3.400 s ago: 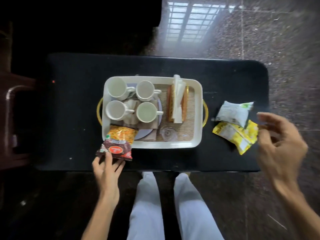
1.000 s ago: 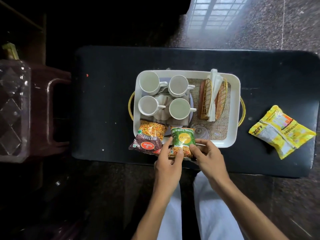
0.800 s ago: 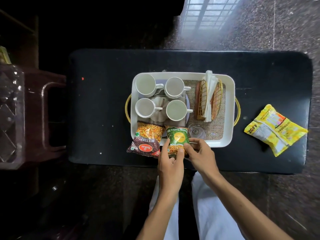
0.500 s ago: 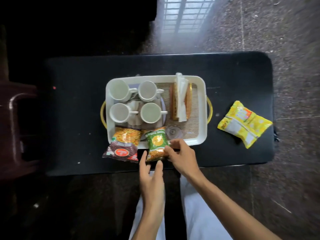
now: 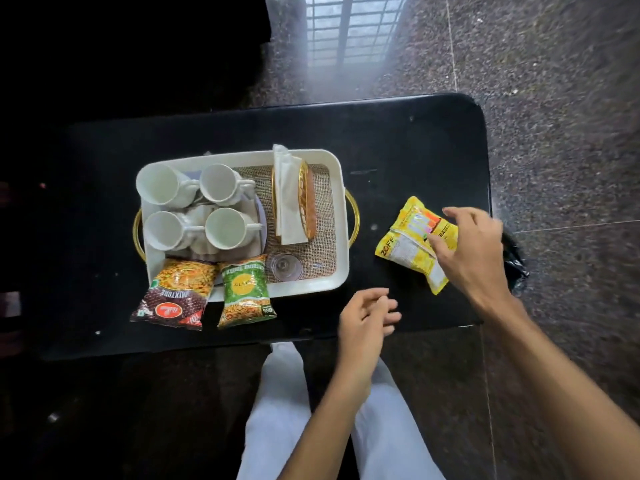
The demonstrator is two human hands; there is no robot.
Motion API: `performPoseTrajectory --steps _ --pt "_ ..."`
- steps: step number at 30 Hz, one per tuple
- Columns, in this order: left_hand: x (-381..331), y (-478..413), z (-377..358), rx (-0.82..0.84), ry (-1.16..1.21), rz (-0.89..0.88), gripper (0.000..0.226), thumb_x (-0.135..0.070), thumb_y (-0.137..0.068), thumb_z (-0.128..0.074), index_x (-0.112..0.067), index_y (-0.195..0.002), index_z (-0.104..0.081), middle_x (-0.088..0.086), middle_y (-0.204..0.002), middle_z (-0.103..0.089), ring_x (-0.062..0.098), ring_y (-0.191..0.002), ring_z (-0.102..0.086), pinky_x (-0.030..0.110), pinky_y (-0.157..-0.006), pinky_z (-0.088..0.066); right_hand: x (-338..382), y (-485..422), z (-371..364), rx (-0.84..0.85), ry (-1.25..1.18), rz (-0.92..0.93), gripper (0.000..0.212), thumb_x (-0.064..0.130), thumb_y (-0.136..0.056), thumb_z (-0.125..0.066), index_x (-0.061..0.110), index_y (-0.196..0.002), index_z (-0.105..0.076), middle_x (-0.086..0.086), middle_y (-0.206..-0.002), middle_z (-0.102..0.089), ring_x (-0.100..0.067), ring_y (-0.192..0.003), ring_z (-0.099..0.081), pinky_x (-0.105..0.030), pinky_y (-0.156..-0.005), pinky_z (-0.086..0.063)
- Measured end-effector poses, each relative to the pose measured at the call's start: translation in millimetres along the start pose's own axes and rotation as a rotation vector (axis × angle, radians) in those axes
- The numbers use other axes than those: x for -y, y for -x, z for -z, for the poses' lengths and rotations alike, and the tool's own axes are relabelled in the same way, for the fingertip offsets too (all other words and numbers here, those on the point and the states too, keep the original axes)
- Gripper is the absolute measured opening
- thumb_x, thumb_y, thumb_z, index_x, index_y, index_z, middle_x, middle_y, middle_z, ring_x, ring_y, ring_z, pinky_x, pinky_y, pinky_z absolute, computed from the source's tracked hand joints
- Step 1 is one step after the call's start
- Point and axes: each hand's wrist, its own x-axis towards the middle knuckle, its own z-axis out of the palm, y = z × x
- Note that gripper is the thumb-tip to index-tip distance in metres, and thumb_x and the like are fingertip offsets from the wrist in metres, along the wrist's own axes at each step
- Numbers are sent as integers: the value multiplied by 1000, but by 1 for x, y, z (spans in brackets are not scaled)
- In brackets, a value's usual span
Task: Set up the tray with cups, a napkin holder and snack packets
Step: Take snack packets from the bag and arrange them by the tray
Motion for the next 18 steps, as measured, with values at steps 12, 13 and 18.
performPoseTrajectory --steps 12,13,18 --pt "-9 -50 -29 -10 39 71 16 -26 -106 -53 -22 -113 -67 4 -106 -76 13 -92 -75 25 -81 -61 -22 -37 -17 236 -36 52 49 37 -84 -75 17 -127 -62 -6 -108 -68 -30 -105 -63 -41 -86 -50" --pt "-9 -49 -29 -12 58 80 16 -27 -106 -52 -22 -113 -66 5 -107 -75 13 -93 -75 26 -81 -61 -23 -34 -15 230 -81 80 39 33 -84 -75 18 -119 -66 -4 -101 -69 -27 -99 -65 -39 -83 -51" --pt "-8 -46 -20 -30 236 140 35 -42 -107 -45 -14 -120 -60 13 -108 -77 22 -95 -79 35 -79 -65 -18 -12 5 103 -305 198 26 15 -80 -77 23 -104 -69 5 -95 -70 -10 -86 -66 -35 -78 -56"
